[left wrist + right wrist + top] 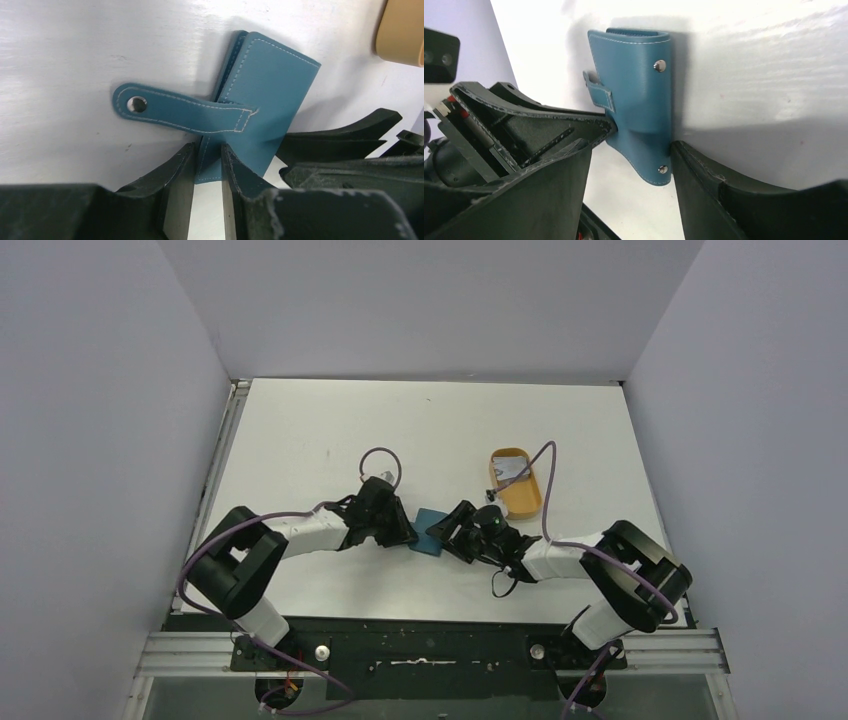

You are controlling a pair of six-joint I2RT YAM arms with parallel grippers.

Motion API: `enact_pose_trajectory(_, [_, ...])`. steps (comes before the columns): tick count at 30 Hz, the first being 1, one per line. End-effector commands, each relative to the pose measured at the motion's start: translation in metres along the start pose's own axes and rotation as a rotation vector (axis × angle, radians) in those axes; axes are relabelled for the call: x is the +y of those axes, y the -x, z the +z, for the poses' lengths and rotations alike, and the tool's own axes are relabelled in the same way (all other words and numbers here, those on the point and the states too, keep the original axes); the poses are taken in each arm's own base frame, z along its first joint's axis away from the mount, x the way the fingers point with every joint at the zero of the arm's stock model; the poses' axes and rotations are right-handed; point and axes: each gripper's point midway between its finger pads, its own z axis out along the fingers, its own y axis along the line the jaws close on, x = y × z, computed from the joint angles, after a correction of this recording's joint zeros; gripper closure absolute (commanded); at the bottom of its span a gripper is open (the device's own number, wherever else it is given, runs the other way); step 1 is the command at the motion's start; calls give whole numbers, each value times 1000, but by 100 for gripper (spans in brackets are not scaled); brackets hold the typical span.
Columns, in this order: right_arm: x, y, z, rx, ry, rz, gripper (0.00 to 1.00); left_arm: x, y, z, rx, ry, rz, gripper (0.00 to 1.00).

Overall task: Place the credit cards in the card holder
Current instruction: Pick up the card holder from the center of the board.

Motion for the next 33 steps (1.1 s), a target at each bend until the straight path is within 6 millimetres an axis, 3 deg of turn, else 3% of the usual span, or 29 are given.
enact_pose_trajectory(1, [-3, 22, 5, -66, -32, -46, 39, 78, -69, 4, 226, 249, -14, 81])
enact_pose_trajectory(13, [-32, 30, -33, -98, -188, -124, 33, 58, -55, 10, 215, 216, -38, 82])
enact_pose_trajectory(20, [-34, 13, -17, -25, -156, -60, 32, 64, -62, 21, 248, 231, -92, 86])
enact_pose_trajectory(33, [-47, 10, 3, -54, -119, 60, 36, 87, -78, 34, 295, 264, -183, 92])
